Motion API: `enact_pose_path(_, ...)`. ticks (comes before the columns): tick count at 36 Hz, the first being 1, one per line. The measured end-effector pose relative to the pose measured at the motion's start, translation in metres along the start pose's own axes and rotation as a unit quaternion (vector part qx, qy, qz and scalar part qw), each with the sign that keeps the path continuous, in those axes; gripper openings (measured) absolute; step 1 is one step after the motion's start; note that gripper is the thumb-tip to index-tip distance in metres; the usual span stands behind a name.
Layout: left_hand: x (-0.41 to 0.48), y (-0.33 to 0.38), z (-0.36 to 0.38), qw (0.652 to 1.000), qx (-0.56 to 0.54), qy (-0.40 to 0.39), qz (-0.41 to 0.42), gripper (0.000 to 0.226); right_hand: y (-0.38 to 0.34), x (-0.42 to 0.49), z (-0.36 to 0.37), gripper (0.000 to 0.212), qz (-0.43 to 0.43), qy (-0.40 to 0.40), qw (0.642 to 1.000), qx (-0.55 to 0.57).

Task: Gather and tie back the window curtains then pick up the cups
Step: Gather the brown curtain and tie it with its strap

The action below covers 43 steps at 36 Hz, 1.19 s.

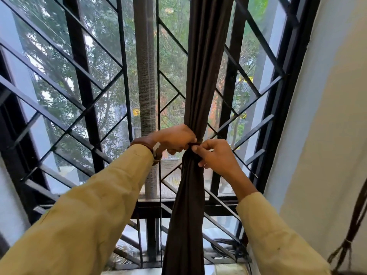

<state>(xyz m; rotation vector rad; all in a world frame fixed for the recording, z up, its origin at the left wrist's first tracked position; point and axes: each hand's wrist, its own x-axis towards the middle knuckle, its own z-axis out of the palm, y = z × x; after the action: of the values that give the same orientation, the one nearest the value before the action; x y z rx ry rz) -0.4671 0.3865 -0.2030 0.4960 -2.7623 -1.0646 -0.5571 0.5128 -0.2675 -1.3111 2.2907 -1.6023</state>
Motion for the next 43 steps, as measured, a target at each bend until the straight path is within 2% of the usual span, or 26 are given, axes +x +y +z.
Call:
enact_pose_path(3, -0.003, -0.009, 0.001, 0.999, -0.028, -0.013, 0.021, 0.028, 0.0, 0.002, -0.004, 0.042, 0.025, -0.031, 0.999, -0.031)
enact_pose_path(10, 0.005, -0.023, 0.004, 0.998, -0.036, 0.045, 0.036, 0.02, 0.005, 0.005, 0.004, 0.025, -0.028, 0.009, 0.994, -0.106)
enact_pose_path(14, 0.006, -0.027, 0.003, 0.997, -0.045, 0.038, 0.05, 0.021, 0.002, 0.004, 0.008, 0.027, -0.028, 0.009, 0.994, -0.108)
enact_pose_path(17, 0.002, -0.028, 0.0, 0.996, -0.052, 0.013, 0.069, 0.021, -0.001, 0.008, 0.0, 0.042, -0.039, 0.001, 0.989, -0.146)
enact_pose_path(20, 0.001, -0.025, -0.001, 0.996, -0.003, 0.012, 0.09, 0.016, -0.003, 0.014, -0.006, 0.044, -0.039, -0.018, 0.982, -0.182)
enact_pose_path(23, 0.001, -0.024, 0.0, 0.985, 0.091, 0.057, 0.133, 0.004, 0.0, 0.017, -0.009, 0.036, -0.012, -0.043, 0.989, -0.142)
enact_pose_path(25, 0.0, -0.026, -0.001, 0.965, 0.153, 0.11, 0.181, 0.004, 0.001, 0.018, -0.011, 0.033, 0.002, -0.063, 0.991, -0.118)
enact_pose_path(29, 0.001, -0.028, -0.007, 0.912, 0.274, 0.192, 0.237, 0.011, 0.0, 0.018, -0.012, 0.034, -0.008, -0.076, 0.985, -0.153)
enact_pose_path(33, 0.002, -0.03, -0.008, 0.901, 0.279, 0.228, 0.243, 0.015, 0.002, 0.014, -0.009, 0.032, -0.036, -0.061, 0.982, -0.175)
enact_pose_path(38, 0.003, -0.032, -0.002, 0.921, 0.241, 0.193, 0.236, 0.011, 0.007, 0.013, -0.003, 0.037, -0.06, -0.036, 0.976, -0.205)
enact_pose_path(41, 0.002, -0.032, -0.005, 0.918, 0.255, 0.178, 0.245, 0.011, 0.008, 0.015, -0.004, 0.039, -0.066, -0.024, 0.972, -0.224)
enact_pose_path(43, 0.001, -0.032, -0.01, 0.908, 0.281, 0.191, 0.245, 0.015, 0.008, 0.016, -0.005, 0.032, -0.066, -0.032, 0.97, -0.23)
